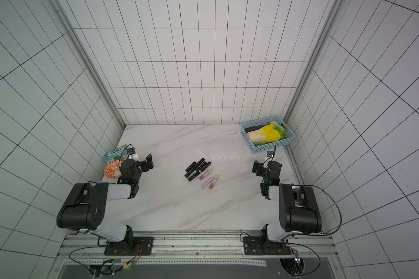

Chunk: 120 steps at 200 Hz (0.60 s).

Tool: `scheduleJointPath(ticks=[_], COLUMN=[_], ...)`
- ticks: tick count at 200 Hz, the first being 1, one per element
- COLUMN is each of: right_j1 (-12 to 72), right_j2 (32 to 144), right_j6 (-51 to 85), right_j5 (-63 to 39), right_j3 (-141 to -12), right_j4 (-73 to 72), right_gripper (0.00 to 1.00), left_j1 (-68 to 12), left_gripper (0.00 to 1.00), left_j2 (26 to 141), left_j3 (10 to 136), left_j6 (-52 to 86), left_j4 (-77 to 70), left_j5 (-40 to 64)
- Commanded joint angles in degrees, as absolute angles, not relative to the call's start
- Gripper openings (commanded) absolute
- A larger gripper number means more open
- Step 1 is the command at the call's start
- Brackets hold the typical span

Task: Arrange the lipsticks in the organizer
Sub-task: Pick up the lipstick at the center of the board.

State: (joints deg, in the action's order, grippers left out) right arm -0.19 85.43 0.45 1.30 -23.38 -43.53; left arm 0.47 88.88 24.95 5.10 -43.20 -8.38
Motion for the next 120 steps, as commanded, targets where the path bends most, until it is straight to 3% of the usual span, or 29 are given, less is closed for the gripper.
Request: scheduleJointPath(ticks=[1,30,52,65,78,99,120], right_j1=[2.6,2.8,1.6,1.5,4.2,15.3,22.8], right_j2=[75.1,64.8,61.6,60.7,60.8,62.1,64.1], right_j6=[2.9,14.4,18.5,15.2,14.6,11.7,12.0], right_j5=[8.1,-0.4,-4.6,-15.5,-21.1,-13.9,-9.1], right_j3=[-28.8,-43.8,-46.7,-48.6,-50.8,-55.7,-57.7], right_j4=[-27.6,8.1,15.2,18.1,22.2,32.5,39.3], right_gripper=[0.99,0.99,1.0,0.81,0.81,0.93,0.93], left_j1=[-2.8,-10.4,-10.3,-9.2,-8.4,-9.7,-16.3], left_gripper=[0.98,0.99,0.99,0.99,0.99,0.98,0.98], left_j2=[82.8,66.7,57.5,55.0,53.8,54.2,55.0], left_j3=[23.4,26.6,33.7,35.0,33.7,33.3,36.8], left_j6=[3.4,9.4,20.5,23.2,23.5,23.0,19.1], left_j4=[-44.0,-25.4,-4.8,-1.2,-3.9,-6.5,2.3], left_j5=[-14.9,-22.2,-13.8,-5.9,6.1,17.9,14.5])
